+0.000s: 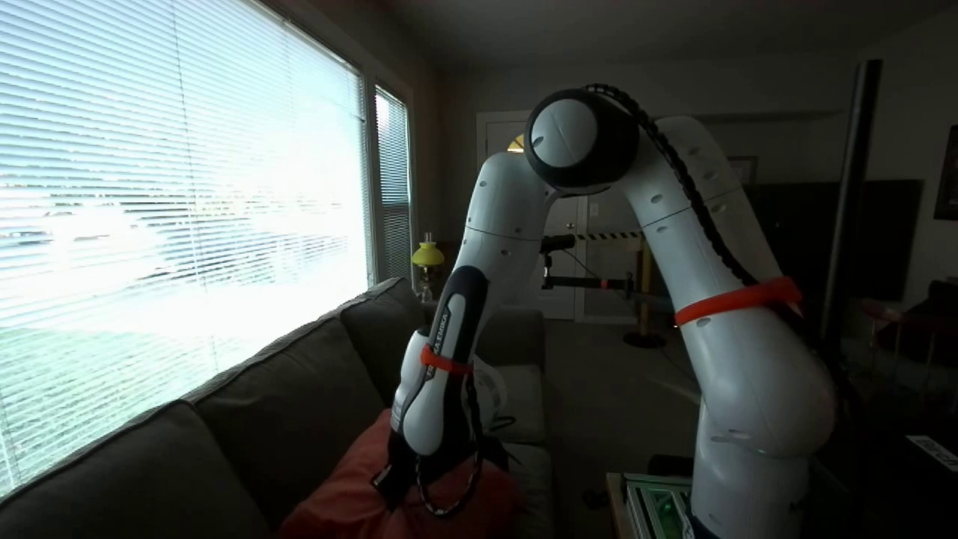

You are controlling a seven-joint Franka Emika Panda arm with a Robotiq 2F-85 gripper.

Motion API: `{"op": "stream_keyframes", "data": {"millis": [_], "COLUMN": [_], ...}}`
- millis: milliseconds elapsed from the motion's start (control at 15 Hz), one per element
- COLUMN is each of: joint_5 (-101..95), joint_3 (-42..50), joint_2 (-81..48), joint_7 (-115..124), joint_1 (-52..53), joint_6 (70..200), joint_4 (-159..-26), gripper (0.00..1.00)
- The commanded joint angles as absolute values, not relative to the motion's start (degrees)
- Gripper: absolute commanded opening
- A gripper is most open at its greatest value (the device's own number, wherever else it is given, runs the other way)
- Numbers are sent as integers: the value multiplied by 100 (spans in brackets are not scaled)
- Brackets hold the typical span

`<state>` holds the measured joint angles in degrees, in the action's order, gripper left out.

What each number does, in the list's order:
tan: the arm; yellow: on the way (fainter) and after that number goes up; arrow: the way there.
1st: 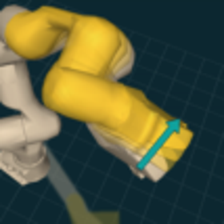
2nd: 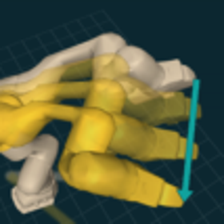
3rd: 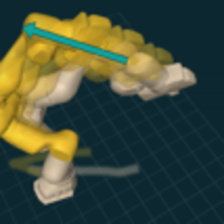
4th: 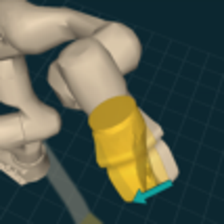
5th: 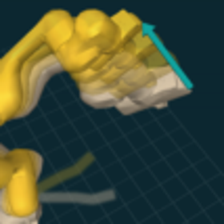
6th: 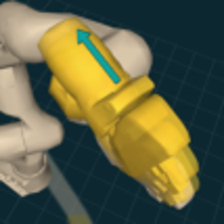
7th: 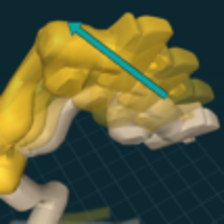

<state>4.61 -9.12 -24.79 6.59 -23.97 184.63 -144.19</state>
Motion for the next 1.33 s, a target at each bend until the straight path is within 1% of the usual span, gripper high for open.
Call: {"op": "stream_keyframes", "data": {"millis": [0, 200, 333, 467, 667, 733, 800, 867, 1067, 1267], "joint_5": [582, 381, 271, 227, 211, 240, 287, 349, 514, 618], "joint_3": [-2329, -3534, -4125, -4328, -4270, -4275, -4187, -4162, -3995, -4306], "joint_2": [-2407, -2693, -2864, -2908, -2893, -2917, -2879, -2849, -2689, -2749], "joint_7": [415, 79, -200, -410, -557, -613, -619, -601, -433, -560], "joint_1": [-3531, -4603, -5123, -5291, -5261, -5260, -5152, -5097, -4871, -5133], "joint_6": [18115, 18120, 18101, 17988, 17806, 17677, 17641, 17579, 17540, 17391], "joint_4": [-14403, -14432, -14484, -14533, -14608, -14597, -14614, -14613, -14609, -14590], "gripper": [1, 1, 1, 1, 1, 31, 32, 38, 61, 85]}}
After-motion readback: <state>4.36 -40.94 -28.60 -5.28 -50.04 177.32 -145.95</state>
